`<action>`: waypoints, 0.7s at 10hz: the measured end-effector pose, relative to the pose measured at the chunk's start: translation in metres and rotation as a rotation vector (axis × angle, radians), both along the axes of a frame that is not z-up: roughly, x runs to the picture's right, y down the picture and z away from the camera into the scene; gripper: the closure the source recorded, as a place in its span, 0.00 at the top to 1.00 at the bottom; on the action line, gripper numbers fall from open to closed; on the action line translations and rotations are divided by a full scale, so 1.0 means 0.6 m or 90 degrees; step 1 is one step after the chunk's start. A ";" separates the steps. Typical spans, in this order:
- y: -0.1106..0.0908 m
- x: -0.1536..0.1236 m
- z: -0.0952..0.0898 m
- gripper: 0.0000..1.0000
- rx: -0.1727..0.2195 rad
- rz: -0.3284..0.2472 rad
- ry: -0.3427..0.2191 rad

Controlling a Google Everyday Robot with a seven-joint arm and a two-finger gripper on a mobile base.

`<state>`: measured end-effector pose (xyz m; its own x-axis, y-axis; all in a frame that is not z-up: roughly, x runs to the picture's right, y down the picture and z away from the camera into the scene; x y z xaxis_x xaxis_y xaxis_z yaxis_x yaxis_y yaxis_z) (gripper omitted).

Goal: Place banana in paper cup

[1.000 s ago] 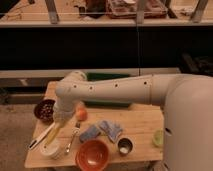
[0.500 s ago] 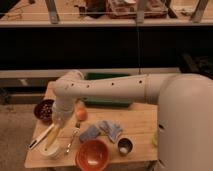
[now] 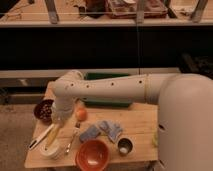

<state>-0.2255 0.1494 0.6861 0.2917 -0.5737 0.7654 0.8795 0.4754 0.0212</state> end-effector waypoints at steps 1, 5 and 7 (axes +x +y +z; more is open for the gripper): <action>-0.002 0.000 0.000 0.77 0.004 0.006 0.002; -0.011 0.006 -0.001 0.80 0.017 0.044 0.010; -0.016 0.014 0.000 0.80 0.022 0.068 0.015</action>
